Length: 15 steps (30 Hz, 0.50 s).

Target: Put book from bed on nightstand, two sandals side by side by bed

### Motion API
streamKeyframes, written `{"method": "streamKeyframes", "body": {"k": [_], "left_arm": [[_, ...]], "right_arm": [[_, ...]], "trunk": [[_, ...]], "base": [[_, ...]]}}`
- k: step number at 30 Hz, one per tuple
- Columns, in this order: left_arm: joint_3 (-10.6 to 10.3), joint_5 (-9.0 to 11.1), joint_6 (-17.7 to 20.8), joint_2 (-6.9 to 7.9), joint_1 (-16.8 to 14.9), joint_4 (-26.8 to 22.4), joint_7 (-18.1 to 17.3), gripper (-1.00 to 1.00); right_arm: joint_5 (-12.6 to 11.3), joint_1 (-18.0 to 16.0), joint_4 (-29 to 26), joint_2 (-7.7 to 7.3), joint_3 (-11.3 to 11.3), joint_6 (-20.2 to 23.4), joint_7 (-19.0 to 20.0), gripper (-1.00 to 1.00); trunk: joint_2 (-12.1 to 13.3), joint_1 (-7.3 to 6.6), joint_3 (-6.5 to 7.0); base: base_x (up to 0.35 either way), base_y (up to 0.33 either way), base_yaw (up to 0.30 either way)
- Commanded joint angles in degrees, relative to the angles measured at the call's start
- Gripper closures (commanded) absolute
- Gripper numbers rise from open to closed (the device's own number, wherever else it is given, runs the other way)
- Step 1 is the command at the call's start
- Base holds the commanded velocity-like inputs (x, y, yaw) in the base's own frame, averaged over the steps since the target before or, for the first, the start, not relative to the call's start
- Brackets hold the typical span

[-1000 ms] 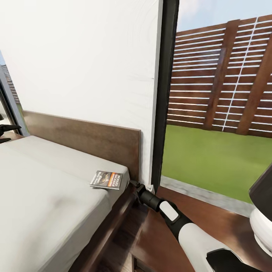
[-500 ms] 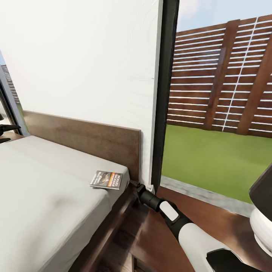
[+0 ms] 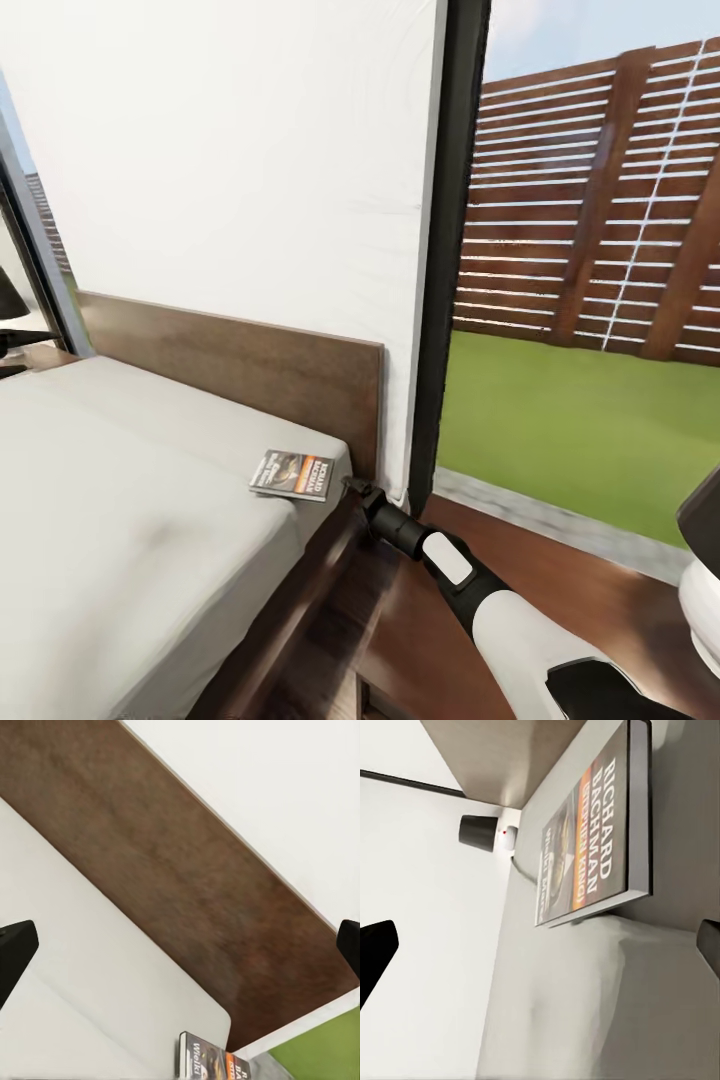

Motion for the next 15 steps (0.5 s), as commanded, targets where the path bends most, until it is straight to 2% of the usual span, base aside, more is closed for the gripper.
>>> {"method": "streamKeyframes", "body": {"k": [1,9,15], "left_arm": [[0.1,-0.3,0.3,0.00,0.0,0.0,-0.4,-1.00],[0.2,-0.3,0.3,0.00,0.0,0.0,-0.4,-1.00],[0.2,-0.3,0.3,0.02,0.0,0.0,-0.4,-1.00]], "right_arm": [[-0.3,0.0,0.0,0.00,0.1,0.2,0.1,-1.00],[-0.3,0.0,0.0,0.00,0.1,0.2,0.1,-1.00],[-0.3,0.0,0.0,0.00,0.1,0.2,0.1,-1.00]], "trunk": [[0.0,-0.01,-0.06],[0.0,-0.01,-0.06],[0.0,-0.01,-0.06]], "base": [[0.000,0.000,0.196],[0.000,0.000,0.190],[0.000,0.000,0.077]]}}
